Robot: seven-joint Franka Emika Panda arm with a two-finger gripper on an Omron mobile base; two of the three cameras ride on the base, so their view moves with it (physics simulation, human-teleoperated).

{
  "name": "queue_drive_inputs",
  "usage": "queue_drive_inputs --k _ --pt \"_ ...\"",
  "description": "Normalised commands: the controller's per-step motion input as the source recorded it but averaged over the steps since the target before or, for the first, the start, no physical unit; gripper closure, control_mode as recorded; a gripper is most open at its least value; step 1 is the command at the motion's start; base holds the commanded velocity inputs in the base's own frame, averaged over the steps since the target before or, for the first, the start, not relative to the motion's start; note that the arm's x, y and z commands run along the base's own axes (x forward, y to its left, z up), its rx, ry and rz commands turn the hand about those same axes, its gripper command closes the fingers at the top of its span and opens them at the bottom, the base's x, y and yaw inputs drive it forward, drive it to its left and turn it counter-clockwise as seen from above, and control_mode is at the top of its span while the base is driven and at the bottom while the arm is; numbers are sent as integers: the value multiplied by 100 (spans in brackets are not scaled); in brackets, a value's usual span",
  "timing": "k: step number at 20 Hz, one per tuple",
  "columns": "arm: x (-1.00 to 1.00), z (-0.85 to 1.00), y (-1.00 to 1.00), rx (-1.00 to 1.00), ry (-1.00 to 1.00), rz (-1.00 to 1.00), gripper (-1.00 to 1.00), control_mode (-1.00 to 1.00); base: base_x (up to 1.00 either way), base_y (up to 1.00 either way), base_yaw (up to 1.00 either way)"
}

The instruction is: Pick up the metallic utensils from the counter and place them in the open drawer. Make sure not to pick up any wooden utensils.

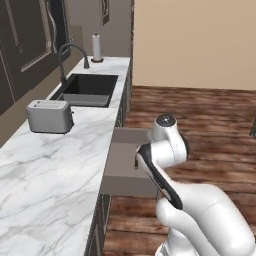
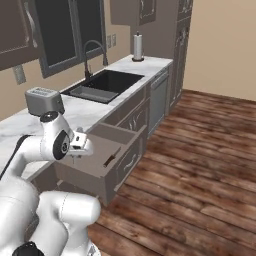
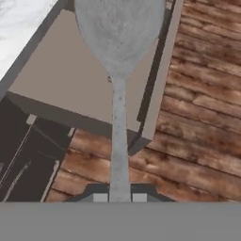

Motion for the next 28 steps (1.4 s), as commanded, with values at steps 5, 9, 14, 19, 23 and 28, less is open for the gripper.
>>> queue_drive_inputs --k 5,9,14,19,23,28 --pt "69 8 26 35 2 -42 100 -100 0 0 0" --pt "72 -4 3 15 4 -28 100 -100 0 0 0" --pt "88 -25 2 -1 0 -12 100 -100 0 0 0" --pt "87 -19 4 0 0 2 100 -100 0 0 0" --pt "64 -28 0 0 0 10 100 -100 0 0 0" --pt "51 -52 0 0 0 7 100 -100 0 0 0"
